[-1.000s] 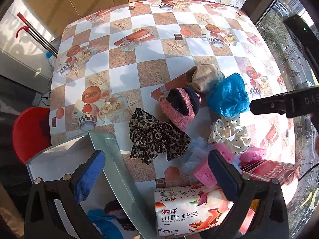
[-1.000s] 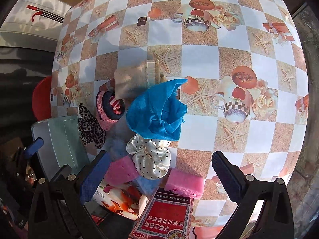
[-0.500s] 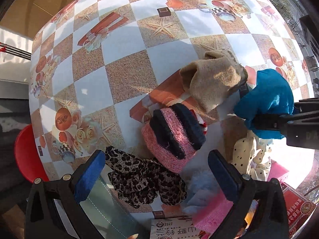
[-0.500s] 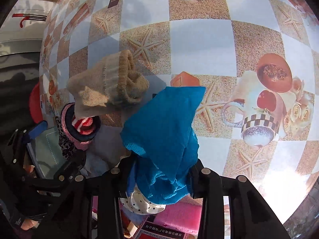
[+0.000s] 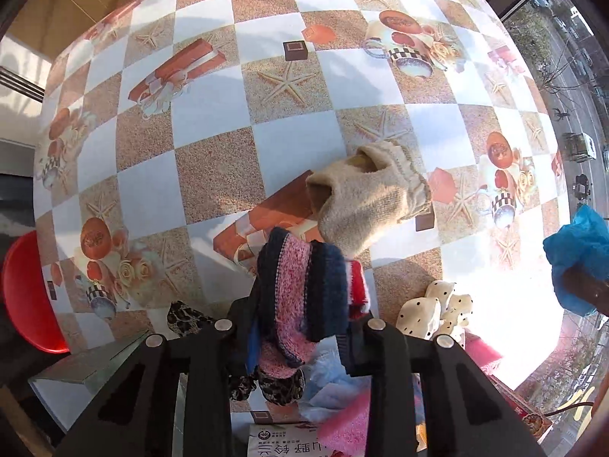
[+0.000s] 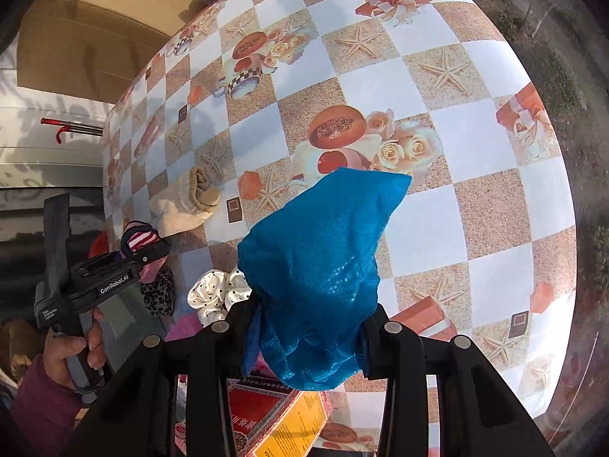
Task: Organize soft objects
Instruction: 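Grasp the pink knit hat with the left tool while the right tool grasps a blue bag, then carry the pink hat and blue bag into the white box with both tools, then open both tools to release the pink hat and blue bag in the box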
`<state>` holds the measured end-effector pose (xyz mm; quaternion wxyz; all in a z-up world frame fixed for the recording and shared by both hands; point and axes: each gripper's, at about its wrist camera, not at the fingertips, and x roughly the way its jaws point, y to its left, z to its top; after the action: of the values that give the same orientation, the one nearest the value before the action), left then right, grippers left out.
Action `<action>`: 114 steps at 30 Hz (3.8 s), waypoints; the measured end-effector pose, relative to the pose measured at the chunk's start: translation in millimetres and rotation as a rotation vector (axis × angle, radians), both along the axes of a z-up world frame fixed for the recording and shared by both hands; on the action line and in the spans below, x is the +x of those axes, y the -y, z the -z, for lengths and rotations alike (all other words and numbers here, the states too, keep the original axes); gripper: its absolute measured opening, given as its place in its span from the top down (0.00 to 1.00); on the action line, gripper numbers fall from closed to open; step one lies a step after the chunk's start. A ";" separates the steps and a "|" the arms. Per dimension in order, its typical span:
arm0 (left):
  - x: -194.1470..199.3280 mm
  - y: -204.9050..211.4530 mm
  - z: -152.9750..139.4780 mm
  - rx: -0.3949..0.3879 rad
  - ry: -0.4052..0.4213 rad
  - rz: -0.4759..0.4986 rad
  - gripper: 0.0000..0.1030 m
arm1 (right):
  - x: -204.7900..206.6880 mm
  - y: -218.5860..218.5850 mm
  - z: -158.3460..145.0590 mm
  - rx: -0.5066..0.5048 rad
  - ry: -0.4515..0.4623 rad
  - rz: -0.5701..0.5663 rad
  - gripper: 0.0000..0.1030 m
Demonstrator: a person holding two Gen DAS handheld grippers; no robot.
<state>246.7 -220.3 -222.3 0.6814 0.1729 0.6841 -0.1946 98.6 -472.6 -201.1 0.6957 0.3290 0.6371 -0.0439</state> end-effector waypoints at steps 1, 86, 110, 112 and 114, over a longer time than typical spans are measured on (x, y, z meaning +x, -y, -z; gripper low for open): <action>-6.9 1.0 -12.2 -0.013 0.027 0.010 0.67 | -6.0 6.9 -3.1 -0.001 0.003 0.021 0.60; -226.1 -304.3 -23.0 -0.030 0.021 -0.371 0.66 | 42.3 -420.2 -1.6 -0.270 -0.023 -0.760 0.60; -227.5 -289.2 -61.5 -0.042 0.094 -0.316 0.54 | 17.5 -446.7 -43.0 -0.233 0.037 -0.789 0.58; -228.2 -288.1 -62.5 -0.028 0.095 -0.310 0.42 | 17.4 -446.9 -44.1 -0.231 0.035 -0.788 0.56; -229.4 -287.5 -62.6 -0.022 0.096 -0.309 0.28 | 17.3 -446.6 -45.1 -0.228 0.033 -0.782 0.50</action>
<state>17.3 67.2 -159.7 0.7369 0.0672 0.6670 -0.0867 115.8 -26.0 -156.0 0.7020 -0.0166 0.6941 0.1589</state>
